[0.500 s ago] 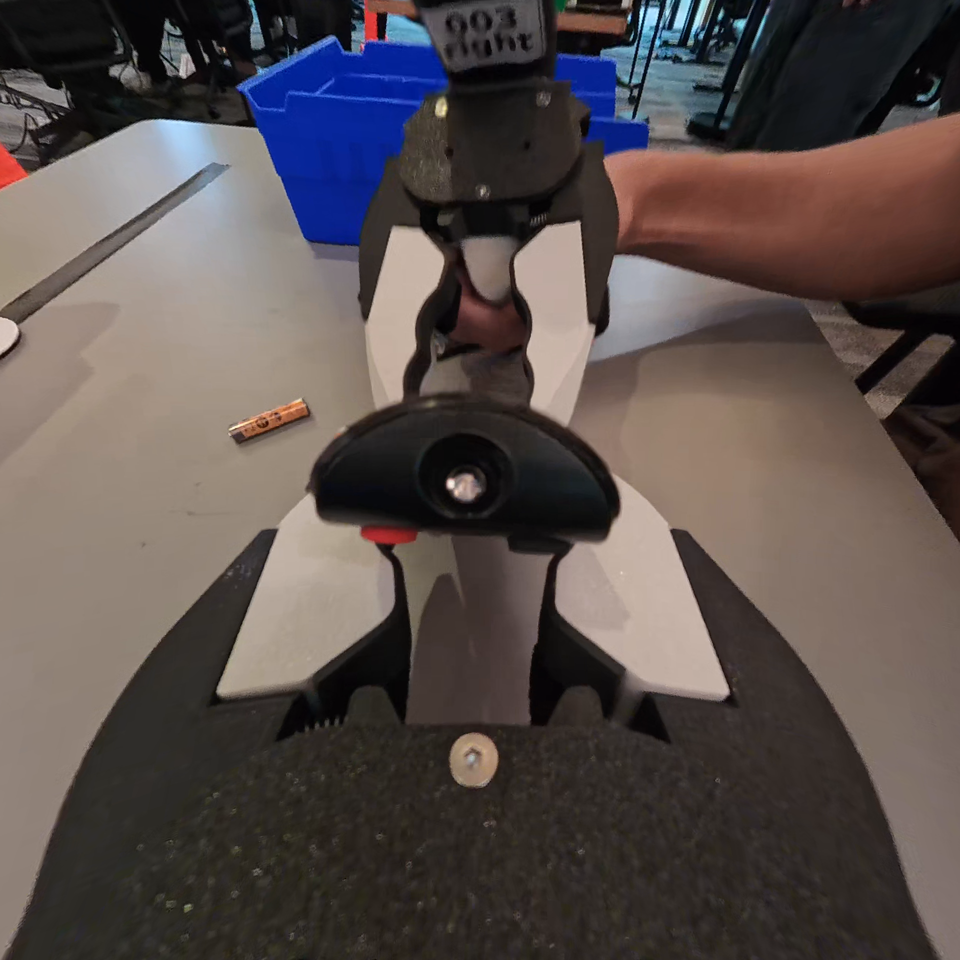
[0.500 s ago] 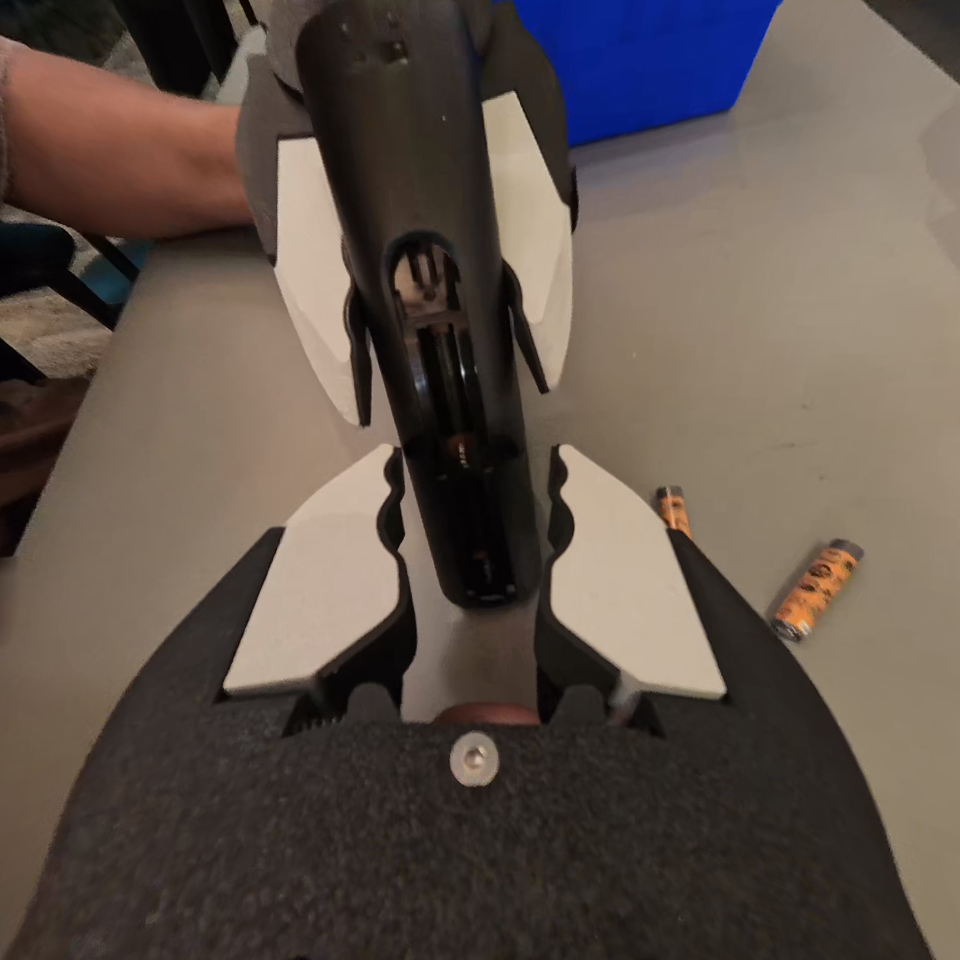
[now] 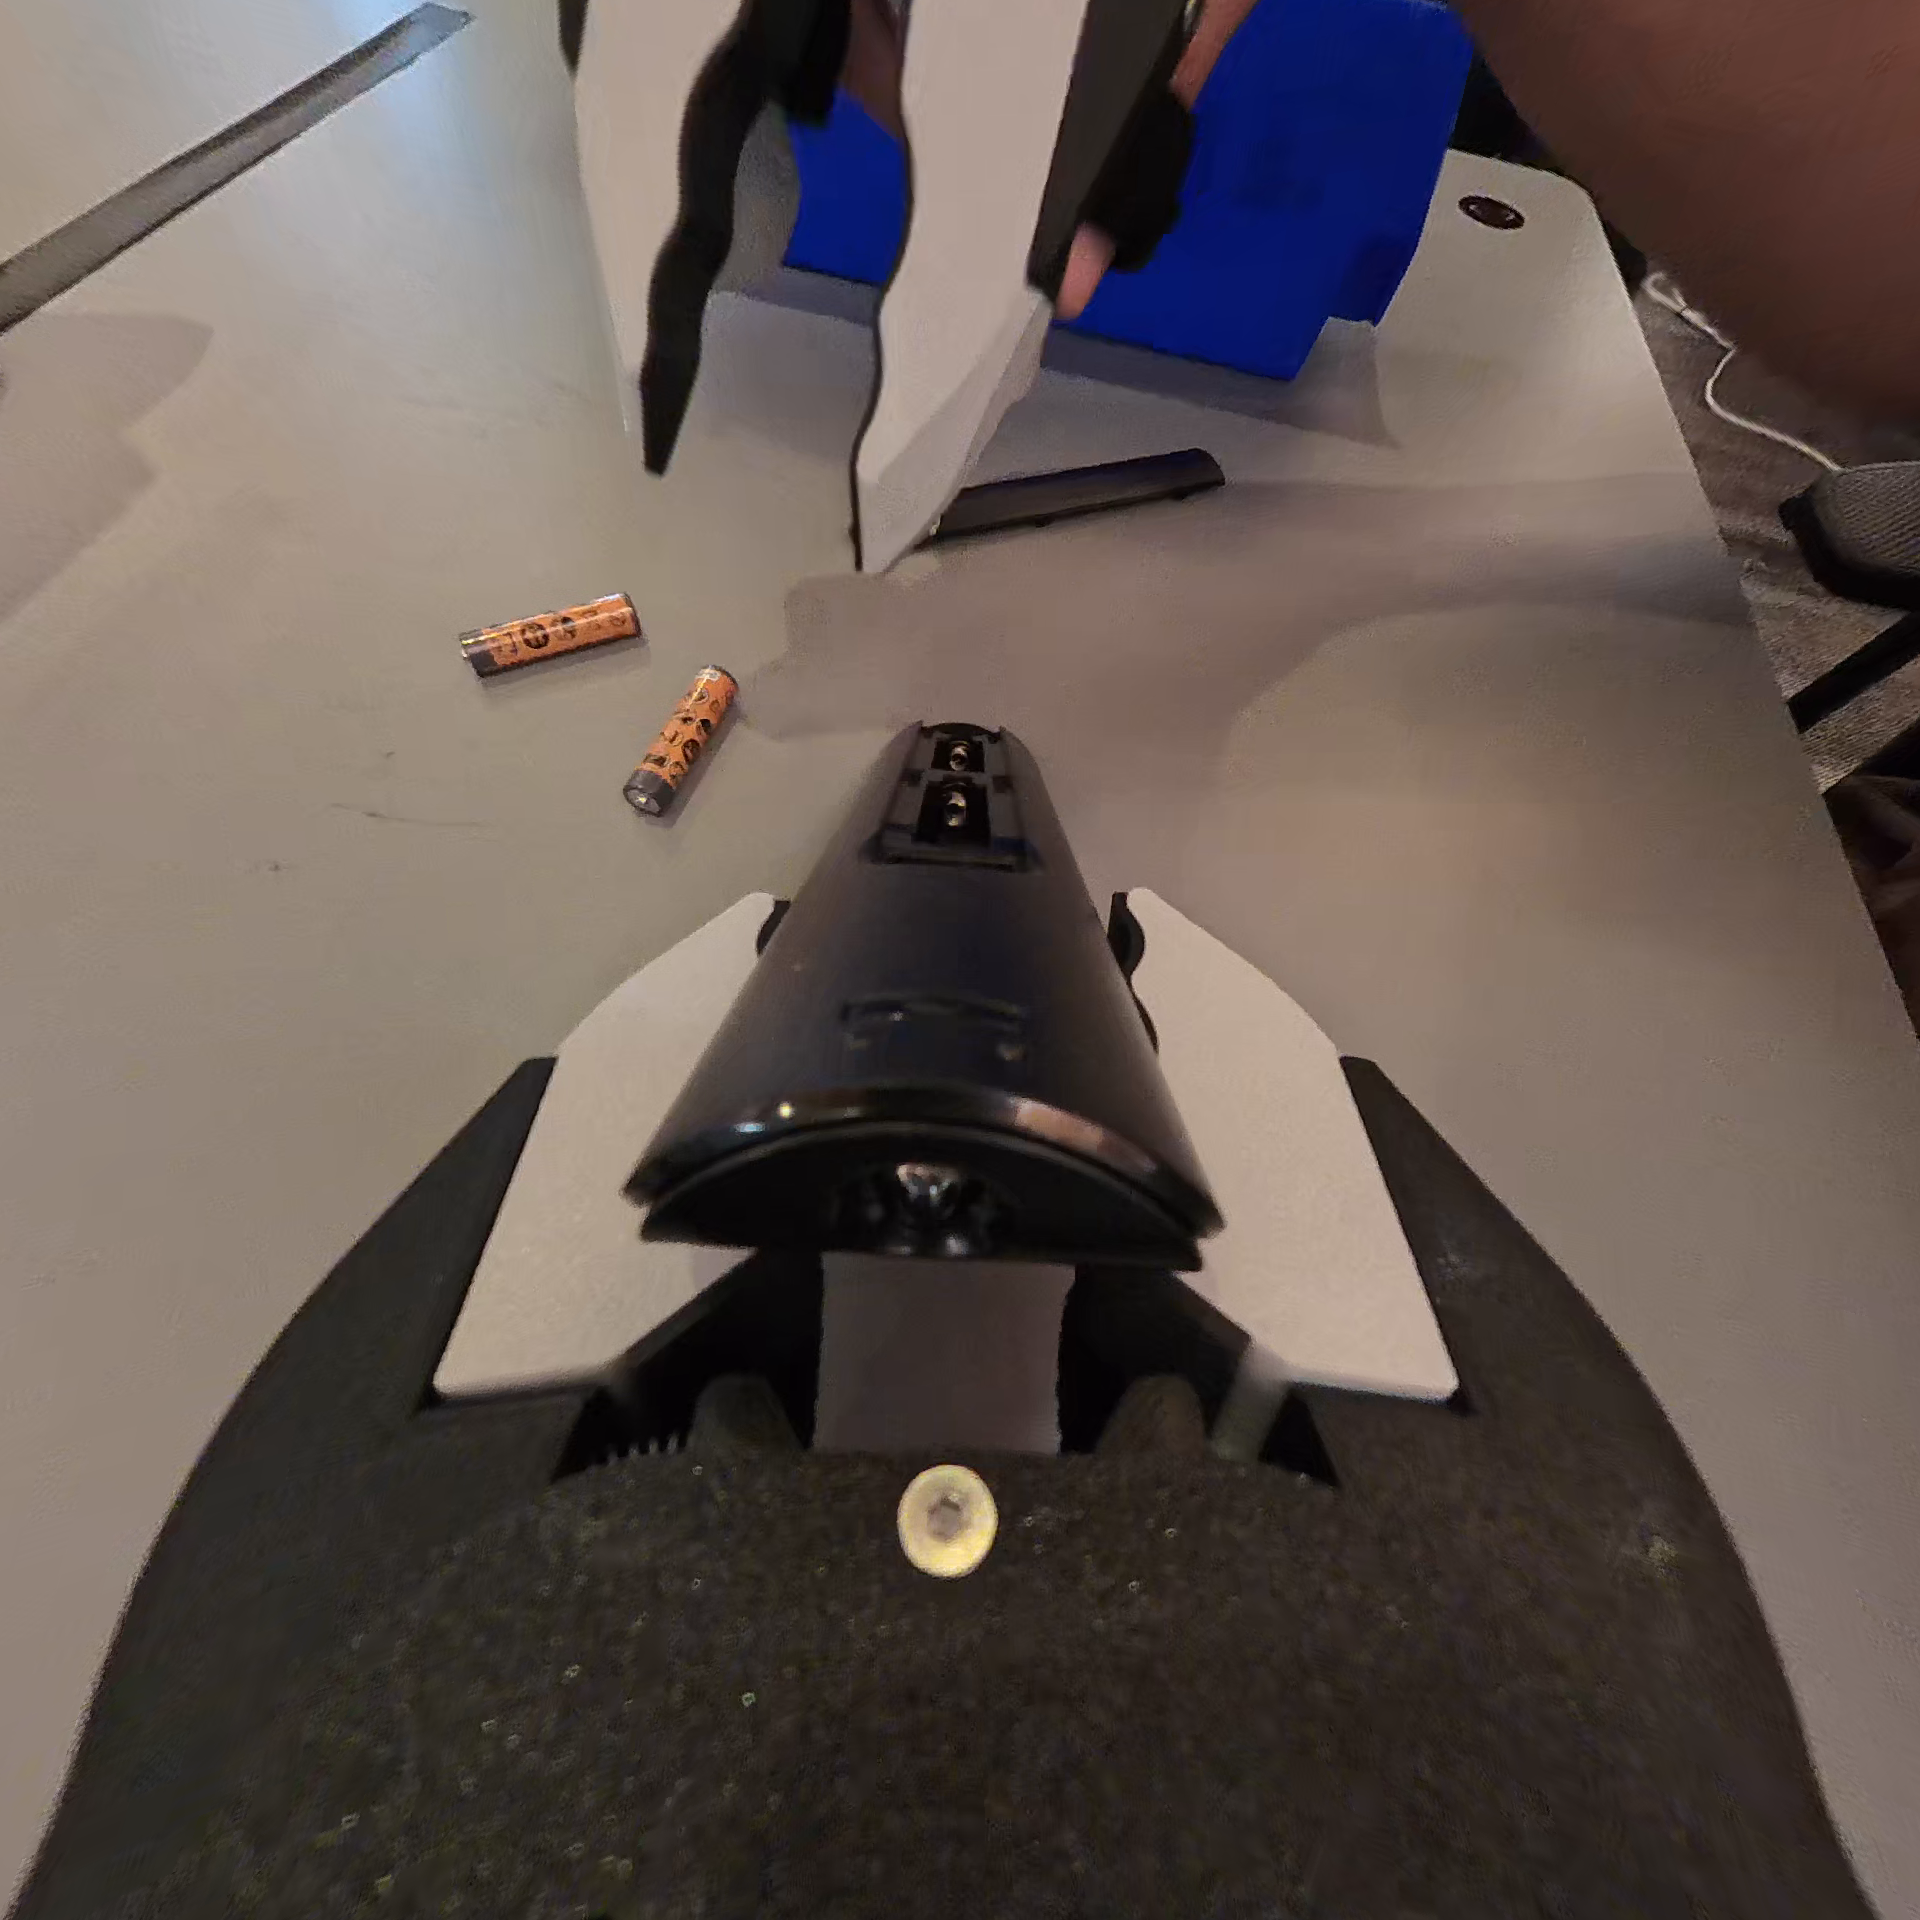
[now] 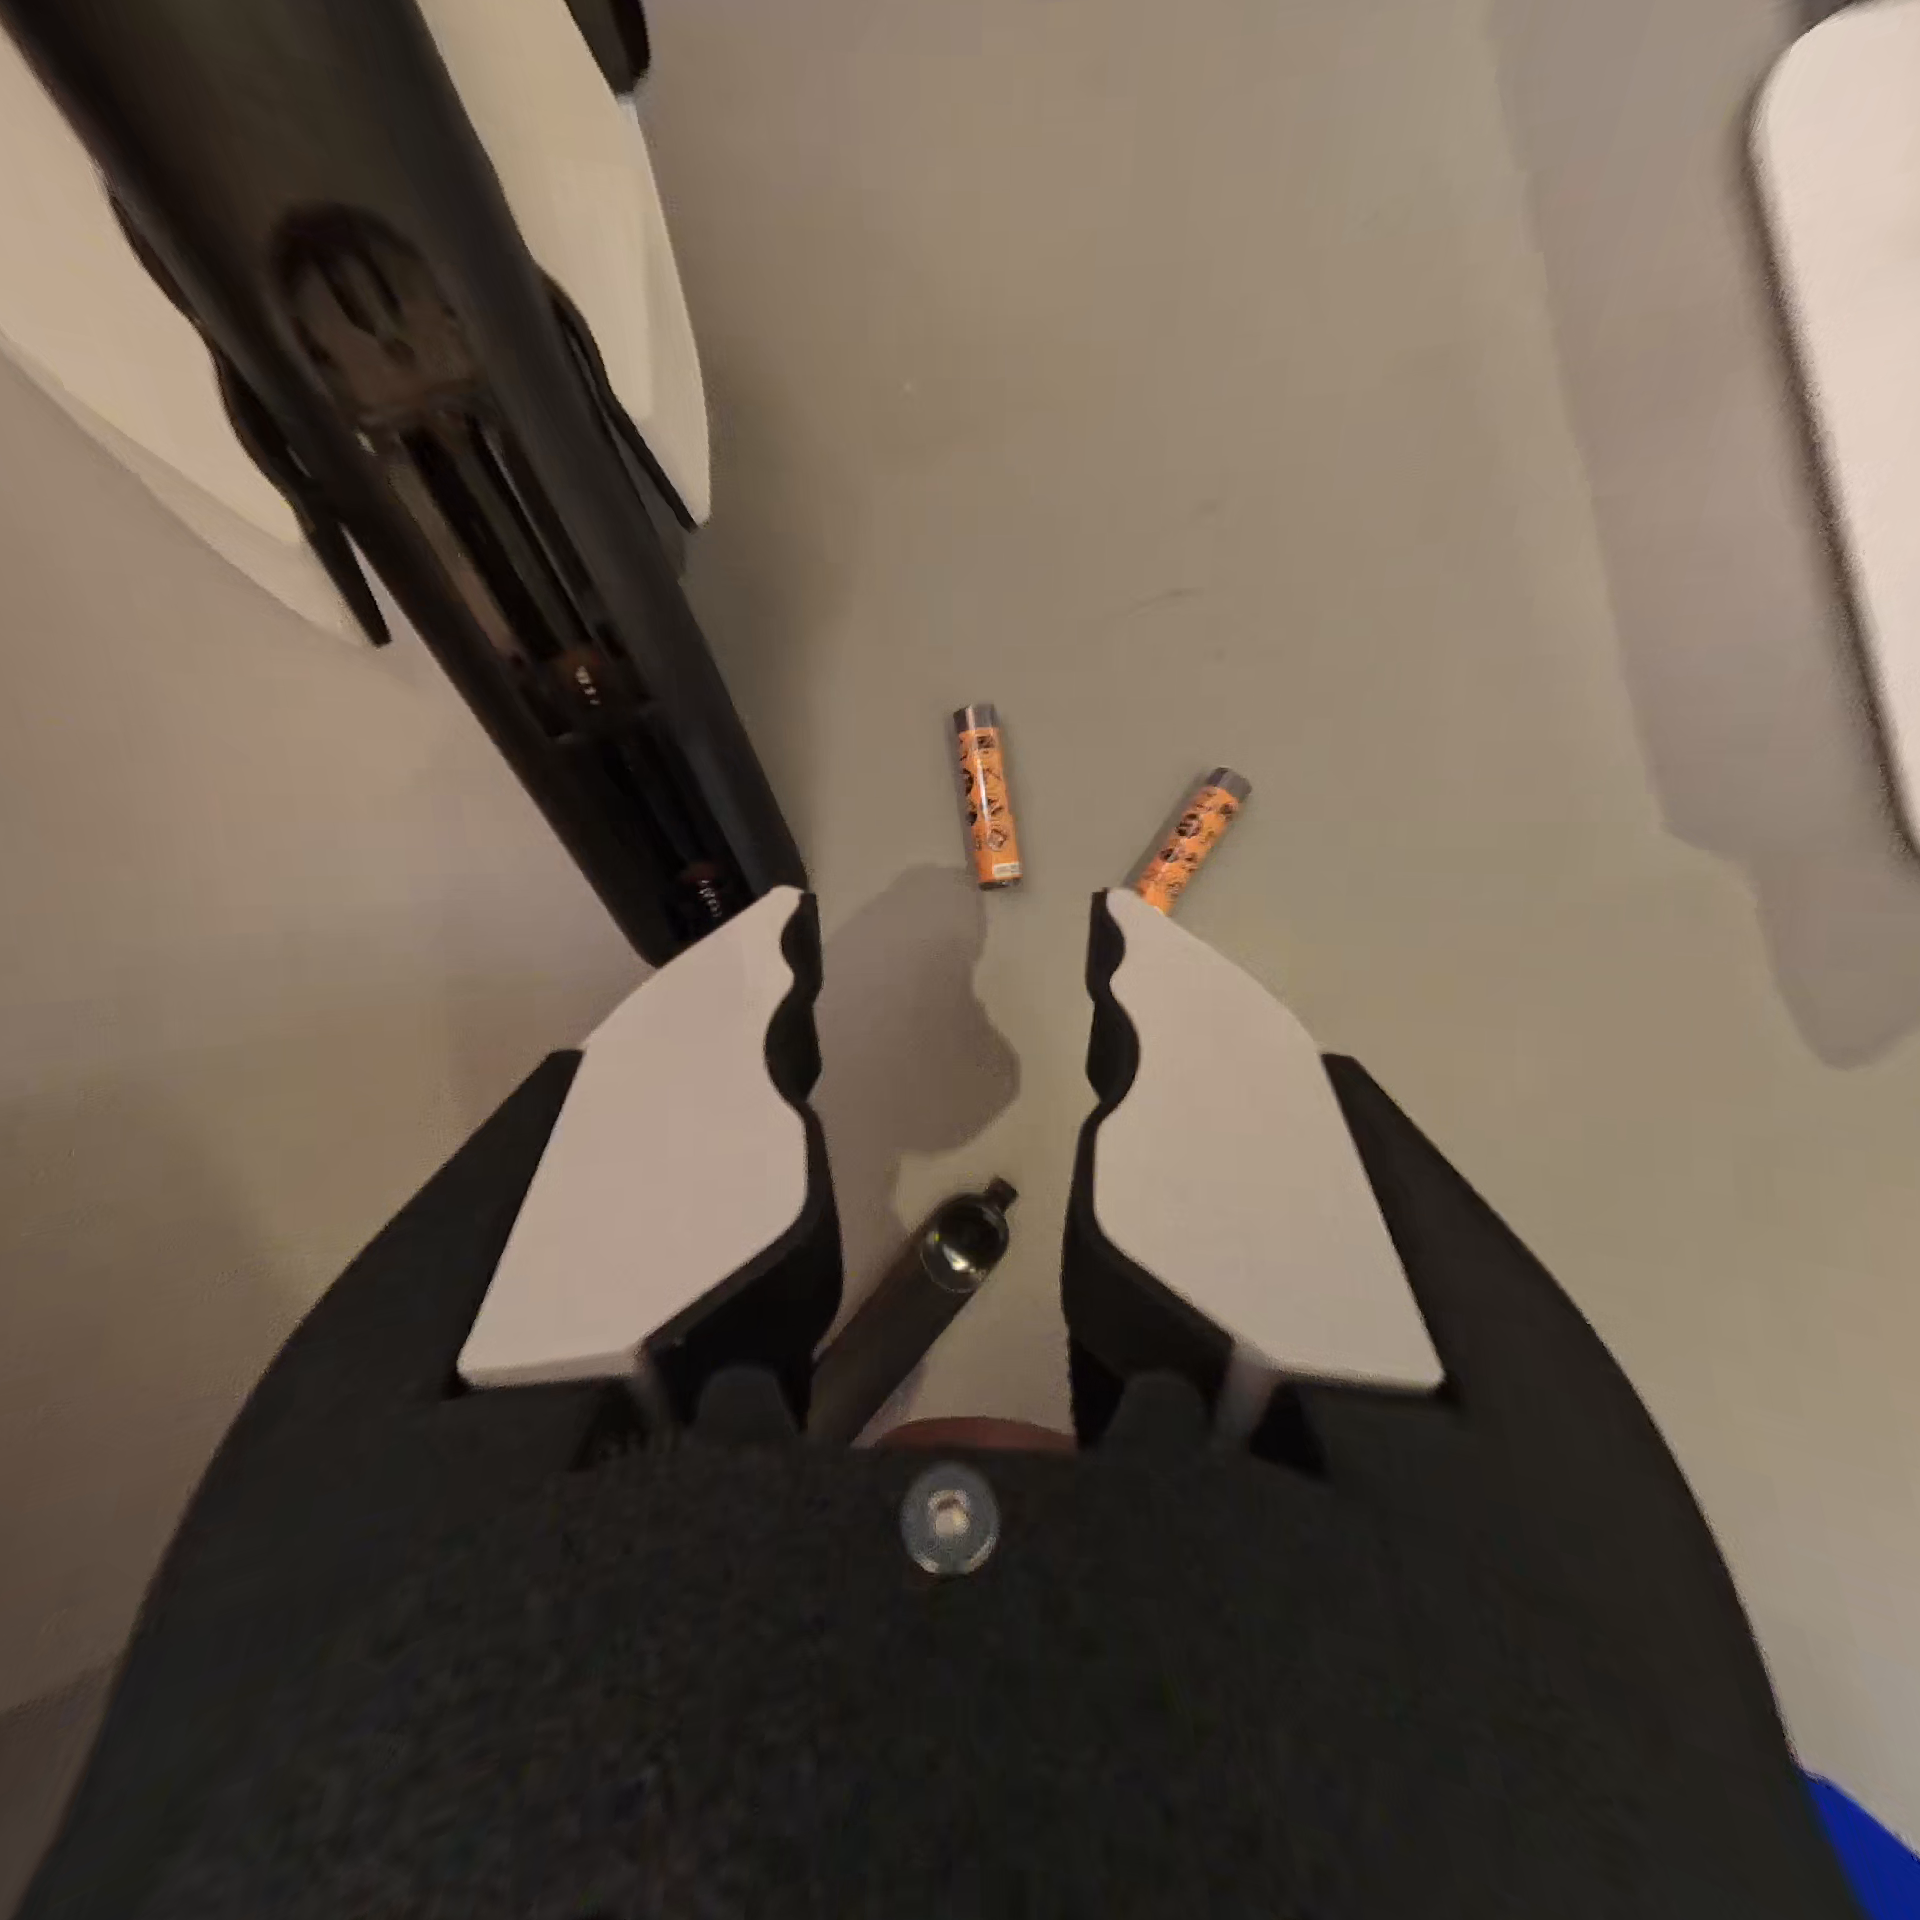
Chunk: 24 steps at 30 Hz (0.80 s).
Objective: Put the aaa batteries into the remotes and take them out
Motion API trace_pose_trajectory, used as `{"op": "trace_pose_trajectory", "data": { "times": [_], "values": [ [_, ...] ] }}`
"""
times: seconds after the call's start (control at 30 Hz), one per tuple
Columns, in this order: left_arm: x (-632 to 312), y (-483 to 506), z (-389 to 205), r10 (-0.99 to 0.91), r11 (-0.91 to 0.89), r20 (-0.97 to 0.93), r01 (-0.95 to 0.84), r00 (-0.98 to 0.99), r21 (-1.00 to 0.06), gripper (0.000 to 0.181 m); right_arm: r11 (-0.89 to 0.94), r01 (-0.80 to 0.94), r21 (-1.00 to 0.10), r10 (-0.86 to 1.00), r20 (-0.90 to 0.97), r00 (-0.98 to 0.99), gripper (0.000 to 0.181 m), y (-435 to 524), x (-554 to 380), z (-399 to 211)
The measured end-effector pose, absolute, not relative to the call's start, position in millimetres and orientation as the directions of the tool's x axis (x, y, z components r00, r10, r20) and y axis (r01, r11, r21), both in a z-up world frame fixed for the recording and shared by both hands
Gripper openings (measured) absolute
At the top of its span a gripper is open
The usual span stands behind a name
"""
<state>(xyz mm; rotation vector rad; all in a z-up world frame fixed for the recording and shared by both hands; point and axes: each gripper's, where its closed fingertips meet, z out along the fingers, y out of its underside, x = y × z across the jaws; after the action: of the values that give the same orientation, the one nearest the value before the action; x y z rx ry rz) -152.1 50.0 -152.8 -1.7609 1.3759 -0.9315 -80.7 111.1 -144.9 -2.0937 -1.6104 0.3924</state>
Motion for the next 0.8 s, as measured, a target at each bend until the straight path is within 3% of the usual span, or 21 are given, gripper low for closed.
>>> {"op": "trace_pose_trajectory", "data": {
  "times": [0.23, 0.33, 0.43, 0.53, 0.67, 0.73, 0.8],
  "values": [
    [-155.4, 50.0, -150.8, -0.975, -0.206, 0.141, -0.455, 0.173, -0.866, 0.057, -0.199, 0.842, -0.501, 0.977, -0.031, 0.212, 0.039, 113.2, -96.4, -168.4],
    [-156.4, 51.5, -146.4, -0.972, -0.214, 0.150, -0.426, 0.178, -0.879, 0.057, -0.192, 0.758, -0.623, 0.981, -0.123, 0.147, 0.043, 92.8, -109.8, -151.9],
    [-156.0, 51.1, -147.3, -0.971, -0.225, 0.165, -0.431, 0.172, -0.874, 0.057, -0.178, 0.652, -0.737, 0.981, -0.182, 0.062, 0.063, 66.4, -123.6, -144.0],
    [-154.6, 49.3, -150.9, -0.973, -0.220, 0.161, -0.454, 0.165, -0.864, 0.057, -0.141, 0.695, -0.705, 0.989, -0.128, 0.071, 0.079, 58.0, -131.5, -171.6],
    [-154.9, 50.4, -150.4, -0.972, -0.226, 0.166, -0.449, 0.169, -0.865, 0.057, -0.114, 0.728, -0.676, 0.992, -0.111, 0.053, 0.069, 48.1, -142.3, -189.9],
    [-154.6, 49.9, -149.9, -0.973, -0.221, 0.162, -0.447, 0.166, -0.867, 0.057, -0.092, 0.758, -0.646, 0.996, -0.061, 0.068, 0.053, 54.2, -140.2, -195.3],
    [-154.7, 51.3, -149.3, -0.972, -0.223, 0.160, -0.441, 0.174, -0.869, 0.058, -0.073, 0.769, -0.635, 0.997, -0.038, 0.063, 0.052, 56.7, -139.0, -193.8]
  ]
}}
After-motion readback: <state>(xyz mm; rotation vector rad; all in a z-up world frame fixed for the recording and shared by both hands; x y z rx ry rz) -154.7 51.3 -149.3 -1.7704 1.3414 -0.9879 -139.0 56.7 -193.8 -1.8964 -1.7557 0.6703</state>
